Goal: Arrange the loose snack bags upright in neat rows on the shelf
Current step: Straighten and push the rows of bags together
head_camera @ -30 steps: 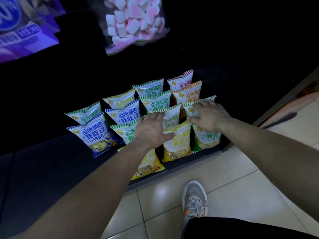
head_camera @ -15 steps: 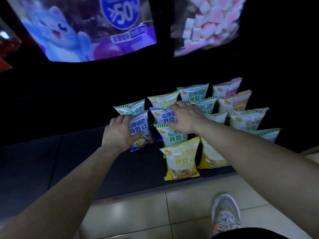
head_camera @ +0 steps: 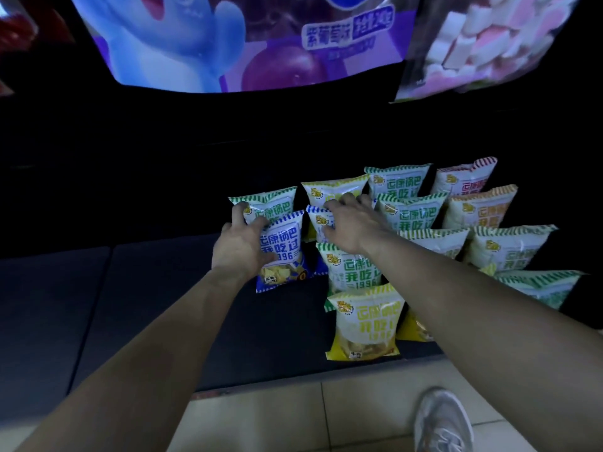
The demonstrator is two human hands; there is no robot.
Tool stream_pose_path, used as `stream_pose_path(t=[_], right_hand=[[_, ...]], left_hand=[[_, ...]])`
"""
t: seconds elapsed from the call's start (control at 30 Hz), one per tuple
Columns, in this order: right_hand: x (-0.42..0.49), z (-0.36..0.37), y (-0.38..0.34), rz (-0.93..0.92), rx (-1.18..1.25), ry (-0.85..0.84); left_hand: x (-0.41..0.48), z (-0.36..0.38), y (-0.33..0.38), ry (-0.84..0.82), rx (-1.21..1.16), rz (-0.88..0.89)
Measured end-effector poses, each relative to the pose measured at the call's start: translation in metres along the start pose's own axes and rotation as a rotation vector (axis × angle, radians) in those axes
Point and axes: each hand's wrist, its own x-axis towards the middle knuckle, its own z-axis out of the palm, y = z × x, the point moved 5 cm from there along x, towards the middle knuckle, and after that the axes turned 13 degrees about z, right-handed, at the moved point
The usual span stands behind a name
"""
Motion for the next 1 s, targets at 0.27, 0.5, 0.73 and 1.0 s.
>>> stream_pose_path(t=[0.27,0.5,0.73,1.0], right_hand=[[0.005,-0.002,0.0,-0.001,0.021,0.06],[0.001,-0.005,0.002,-0.011,0.02,0.068],[-0.003,-0.008,-0.005,-0.003,-0.041,0.119],[-0.011,-0.006,-0.038,-0.213,-0.028,0.206]], left_hand=[[0.002,0.01,0.009,0.121,-0.153,0.041],[0.002,0.013,0.011,0.121,-0.185,0.042],[-0.007,0.002,0.002,0.027,-0.116,0.022],[0.0,-0.018,-0.02,0.079,-0.178,-0.056]])
